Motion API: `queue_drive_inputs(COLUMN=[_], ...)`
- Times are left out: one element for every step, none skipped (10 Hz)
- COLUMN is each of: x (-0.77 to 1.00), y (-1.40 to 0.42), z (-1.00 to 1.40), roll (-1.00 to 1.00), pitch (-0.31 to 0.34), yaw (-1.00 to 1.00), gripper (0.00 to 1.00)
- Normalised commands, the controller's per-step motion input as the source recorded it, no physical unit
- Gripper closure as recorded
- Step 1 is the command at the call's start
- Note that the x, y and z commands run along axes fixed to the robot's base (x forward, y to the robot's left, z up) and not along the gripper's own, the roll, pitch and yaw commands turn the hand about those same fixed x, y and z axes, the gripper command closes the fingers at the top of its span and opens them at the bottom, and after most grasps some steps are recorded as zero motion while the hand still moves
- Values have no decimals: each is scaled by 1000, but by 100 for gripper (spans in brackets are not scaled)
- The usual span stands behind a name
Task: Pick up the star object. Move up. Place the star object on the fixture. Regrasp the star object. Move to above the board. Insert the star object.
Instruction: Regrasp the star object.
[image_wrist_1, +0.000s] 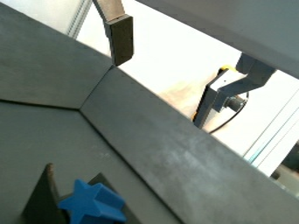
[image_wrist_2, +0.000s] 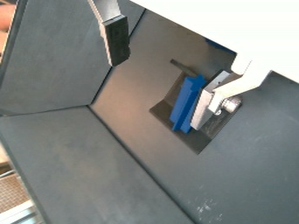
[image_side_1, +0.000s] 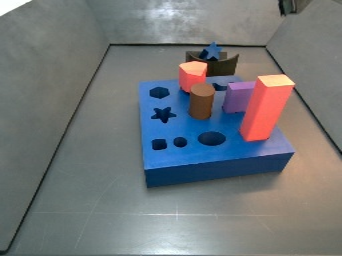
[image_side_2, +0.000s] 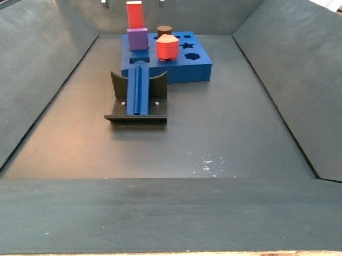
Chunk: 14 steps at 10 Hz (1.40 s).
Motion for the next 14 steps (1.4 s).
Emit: queue_drive_inputs(x=[87, 75, 29, 34, 41, 54, 66, 74, 78, 87, 92, 102, 106, 93], y=[-34, -26, 75, 74, 70, 60, 59, 54, 49, 44, 42, 35, 29, 17], z=[-12, -9, -1000, -1000, -1000, -1000, -1000, -1000, -1000, -1000, -1000, -1000, -959, -760], roll=[350, 224, 170, 153, 143, 114, 93, 83, 81, 78, 74, 74, 76, 77], pitch=[95, 64, 158, 125, 100, 49, 5, -32, -57, -96, -112, -122, -118, -103], yaw=[153, 164, 100, 113, 132, 155, 159, 152, 141, 113, 87, 49, 23, -7], gripper=[0, 0, 0, 0, 0, 0, 0, 0, 0, 0, 0, 0, 0, 0])
